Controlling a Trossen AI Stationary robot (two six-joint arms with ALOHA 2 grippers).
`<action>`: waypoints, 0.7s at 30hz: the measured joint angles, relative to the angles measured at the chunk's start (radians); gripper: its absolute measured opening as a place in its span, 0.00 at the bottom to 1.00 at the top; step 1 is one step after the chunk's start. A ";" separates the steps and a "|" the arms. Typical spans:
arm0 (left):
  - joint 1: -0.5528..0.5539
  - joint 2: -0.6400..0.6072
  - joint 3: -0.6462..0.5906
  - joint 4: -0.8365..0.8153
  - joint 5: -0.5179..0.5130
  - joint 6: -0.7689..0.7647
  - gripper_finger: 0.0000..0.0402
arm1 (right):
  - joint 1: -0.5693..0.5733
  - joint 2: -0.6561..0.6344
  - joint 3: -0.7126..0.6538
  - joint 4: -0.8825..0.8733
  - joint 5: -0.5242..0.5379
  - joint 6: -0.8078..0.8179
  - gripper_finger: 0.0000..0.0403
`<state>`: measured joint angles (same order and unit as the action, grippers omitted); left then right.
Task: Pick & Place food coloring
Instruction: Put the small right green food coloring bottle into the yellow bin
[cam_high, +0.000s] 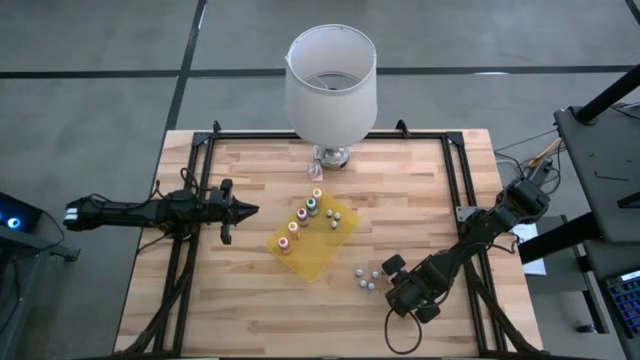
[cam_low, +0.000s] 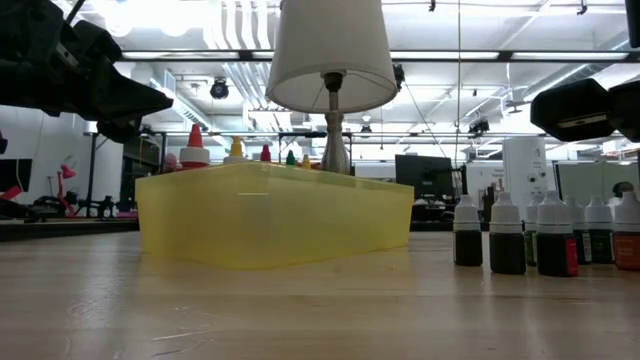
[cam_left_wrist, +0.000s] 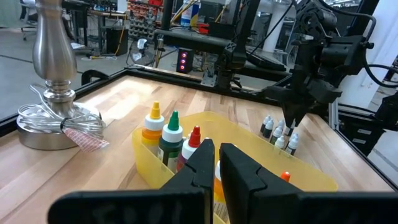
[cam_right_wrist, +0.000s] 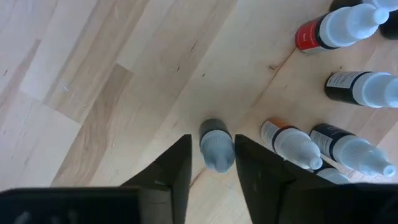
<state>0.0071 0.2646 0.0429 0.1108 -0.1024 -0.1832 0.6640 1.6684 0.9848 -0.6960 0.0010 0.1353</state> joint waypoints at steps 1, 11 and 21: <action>0.000 0.000 0.000 0.000 0.000 0.000 0.00 | 0.000 0.000 0.000 0.000 0.000 0.000 0.24; 0.000 0.000 0.000 0.000 0.000 0.000 0.00 | 0.001 0.000 0.012 -0.005 -0.007 -0.011 0.13; 0.000 0.000 0.000 0.000 0.000 0.000 0.00 | -0.023 -0.004 0.177 -0.117 -0.114 -0.011 0.14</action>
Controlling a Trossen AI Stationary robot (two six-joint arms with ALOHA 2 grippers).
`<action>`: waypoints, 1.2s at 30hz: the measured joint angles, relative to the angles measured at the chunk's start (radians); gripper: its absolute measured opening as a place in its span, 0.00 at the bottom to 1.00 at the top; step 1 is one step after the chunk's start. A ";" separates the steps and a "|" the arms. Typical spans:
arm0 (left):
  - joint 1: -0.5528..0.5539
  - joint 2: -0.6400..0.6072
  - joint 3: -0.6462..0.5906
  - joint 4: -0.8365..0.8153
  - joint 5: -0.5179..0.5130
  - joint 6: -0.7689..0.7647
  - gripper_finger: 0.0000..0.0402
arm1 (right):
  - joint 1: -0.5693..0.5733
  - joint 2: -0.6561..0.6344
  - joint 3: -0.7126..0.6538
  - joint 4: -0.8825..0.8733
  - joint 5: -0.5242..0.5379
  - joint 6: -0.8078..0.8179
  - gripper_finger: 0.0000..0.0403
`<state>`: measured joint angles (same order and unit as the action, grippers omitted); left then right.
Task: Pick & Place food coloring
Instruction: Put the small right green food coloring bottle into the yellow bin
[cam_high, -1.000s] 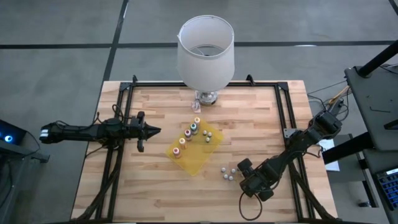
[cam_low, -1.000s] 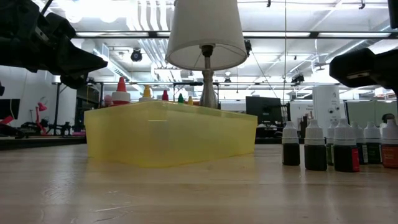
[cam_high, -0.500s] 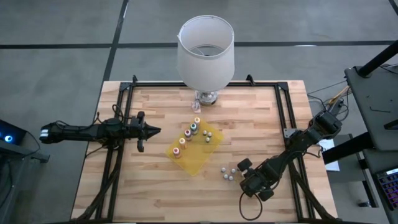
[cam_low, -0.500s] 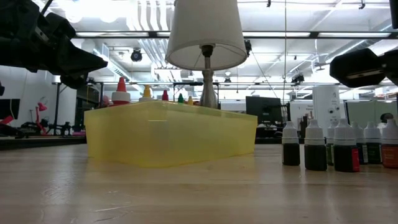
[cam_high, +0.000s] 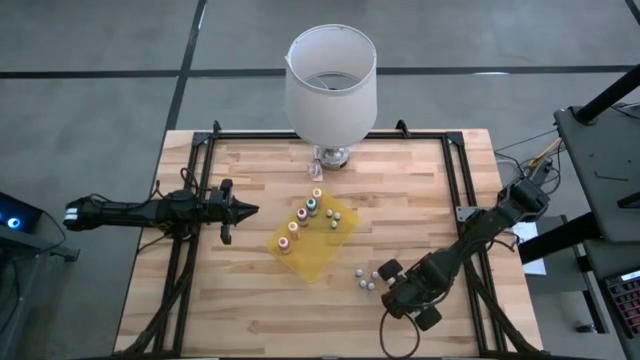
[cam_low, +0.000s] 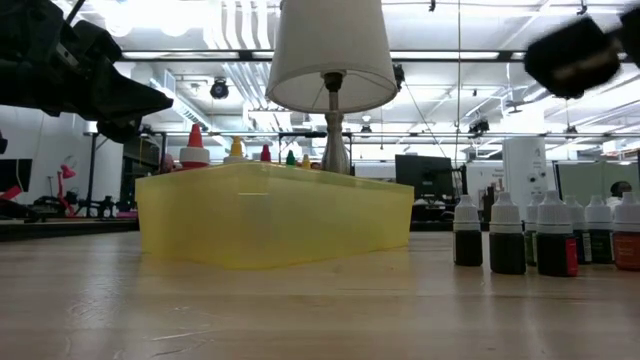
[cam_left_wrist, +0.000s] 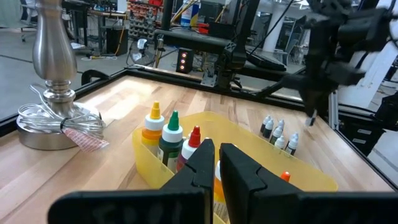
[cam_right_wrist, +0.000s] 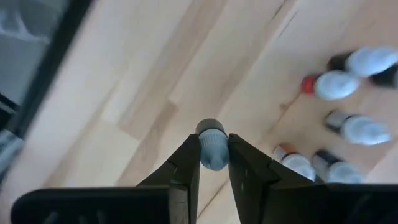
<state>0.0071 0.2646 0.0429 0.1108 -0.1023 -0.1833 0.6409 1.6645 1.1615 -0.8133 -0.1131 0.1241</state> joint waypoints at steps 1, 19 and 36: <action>0.000 0.000 0.000 0.000 0.000 0.000 0.00 | -0.008 0.000 0.024 -0.014 -0.003 0.000 0.15; 0.000 0.000 0.000 0.000 0.000 0.000 0.00 | -0.157 0.120 0.370 -0.204 -0.003 0.007 0.15; 0.000 0.000 0.000 0.000 0.000 0.000 0.00 | -0.335 0.331 0.694 -0.397 -0.001 0.005 0.15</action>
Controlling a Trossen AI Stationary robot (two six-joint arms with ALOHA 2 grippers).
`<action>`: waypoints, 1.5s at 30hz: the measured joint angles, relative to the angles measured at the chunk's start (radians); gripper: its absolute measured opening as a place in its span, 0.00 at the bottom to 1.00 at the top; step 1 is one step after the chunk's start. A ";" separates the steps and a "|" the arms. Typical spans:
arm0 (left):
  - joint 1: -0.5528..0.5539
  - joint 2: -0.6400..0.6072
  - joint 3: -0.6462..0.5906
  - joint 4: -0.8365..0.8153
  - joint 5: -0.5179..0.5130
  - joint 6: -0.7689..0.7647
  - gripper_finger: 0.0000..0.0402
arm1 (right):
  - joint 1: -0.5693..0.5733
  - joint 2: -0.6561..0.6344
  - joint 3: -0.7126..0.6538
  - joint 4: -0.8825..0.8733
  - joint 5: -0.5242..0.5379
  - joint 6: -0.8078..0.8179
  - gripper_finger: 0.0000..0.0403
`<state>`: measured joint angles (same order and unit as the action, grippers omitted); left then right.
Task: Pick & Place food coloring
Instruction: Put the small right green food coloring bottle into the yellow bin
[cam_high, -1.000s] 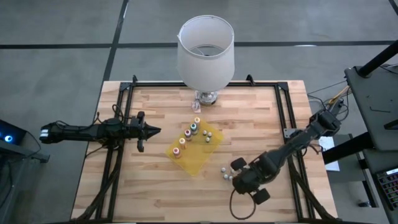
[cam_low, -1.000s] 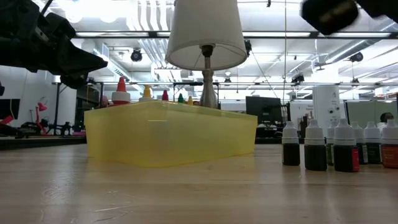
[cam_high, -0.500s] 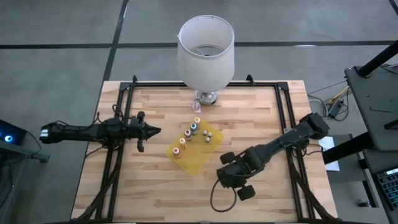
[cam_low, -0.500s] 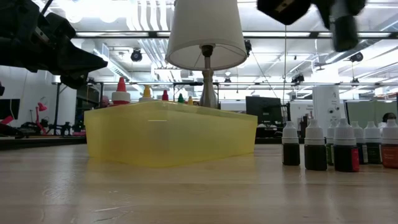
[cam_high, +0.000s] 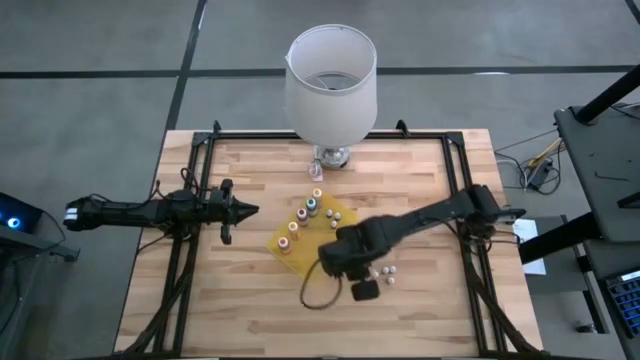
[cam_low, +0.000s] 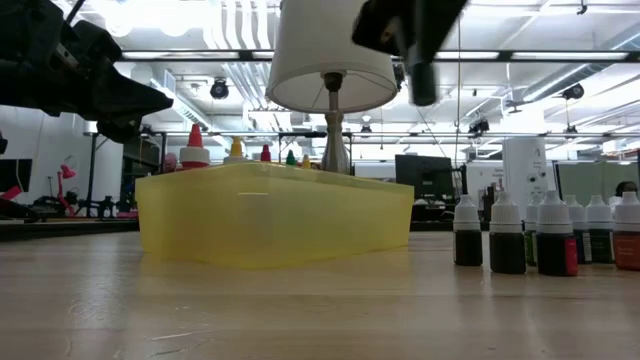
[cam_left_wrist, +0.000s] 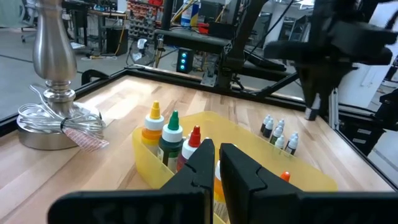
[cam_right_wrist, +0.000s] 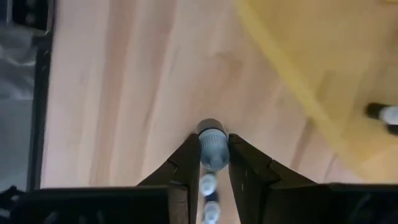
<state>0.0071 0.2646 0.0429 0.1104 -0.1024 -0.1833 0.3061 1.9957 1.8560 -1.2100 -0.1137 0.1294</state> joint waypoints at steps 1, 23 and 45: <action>0.000 0.000 0.000 0.000 0.000 0.000 0.00 | -0.016 0.007 0.016 -0.003 0.000 -0.003 0.15; 0.000 0.000 0.000 0.000 0.000 0.000 0.00 | -0.299 0.014 0.040 -0.014 0.003 -0.182 0.15; 0.000 0.000 0.000 0.000 0.000 0.000 0.00 | -0.326 0.016 -0.151 0.119 0.012 0.069 0.15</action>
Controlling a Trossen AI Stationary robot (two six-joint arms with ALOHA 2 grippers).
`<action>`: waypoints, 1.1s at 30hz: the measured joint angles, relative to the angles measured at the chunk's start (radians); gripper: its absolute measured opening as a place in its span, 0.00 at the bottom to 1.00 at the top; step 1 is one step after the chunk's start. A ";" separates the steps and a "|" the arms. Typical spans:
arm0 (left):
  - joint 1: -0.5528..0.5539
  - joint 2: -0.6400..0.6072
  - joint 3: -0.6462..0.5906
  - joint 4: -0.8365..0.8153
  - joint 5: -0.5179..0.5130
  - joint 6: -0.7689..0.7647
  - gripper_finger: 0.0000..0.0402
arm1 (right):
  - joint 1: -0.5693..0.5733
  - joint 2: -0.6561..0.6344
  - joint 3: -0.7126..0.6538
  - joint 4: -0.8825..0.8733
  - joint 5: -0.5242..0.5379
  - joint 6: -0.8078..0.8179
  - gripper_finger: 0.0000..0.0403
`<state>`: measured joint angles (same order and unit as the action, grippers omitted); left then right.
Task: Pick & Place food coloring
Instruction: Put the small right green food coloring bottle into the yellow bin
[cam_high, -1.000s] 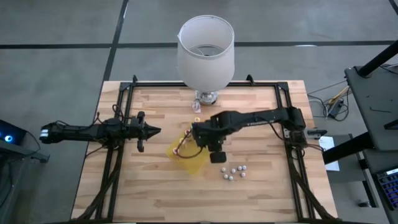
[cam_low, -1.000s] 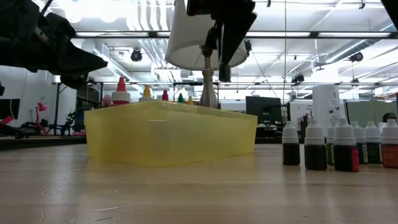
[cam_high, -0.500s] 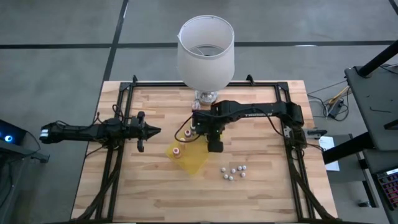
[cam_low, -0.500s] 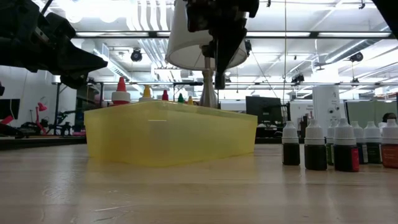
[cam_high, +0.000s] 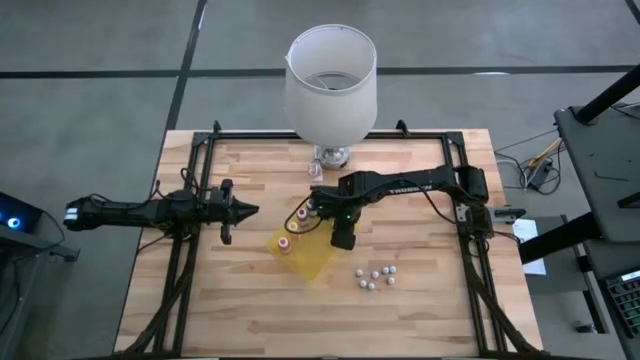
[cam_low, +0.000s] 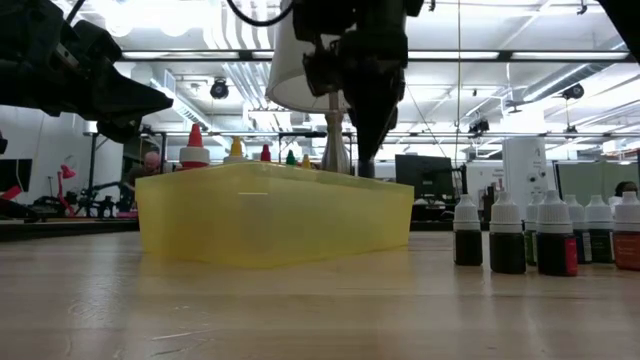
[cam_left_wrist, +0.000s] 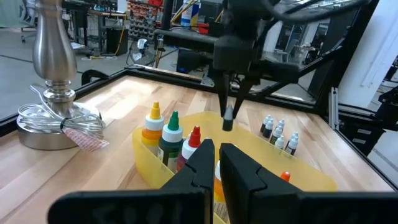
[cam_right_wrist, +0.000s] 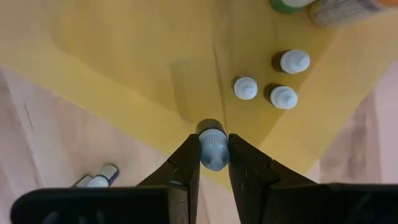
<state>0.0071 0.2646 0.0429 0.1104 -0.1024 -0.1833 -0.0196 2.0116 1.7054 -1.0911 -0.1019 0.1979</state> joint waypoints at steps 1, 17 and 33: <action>0.000 0.000 0.000 0.000 0.000 0.000 0.00 | 0.000 0.000 -0.012 0.010 0.003 0.010 0.15; 0.000 0.000 0.000 0.000 0.000 0.000 0.00 | -0.001 0.000 -0.126 0.138 0.106 0.051 0.15; 0.000 0.000 0.000 0.000 0.000 0.000 0.00 | -0.005 0.000 -0.204 0.207 0.106 0.122 0.15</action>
<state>0.0071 0.2646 0.0429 0.1104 -0.1020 -0.1829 -0.0246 2.0117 1.5015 -0.8843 0.0040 0.3200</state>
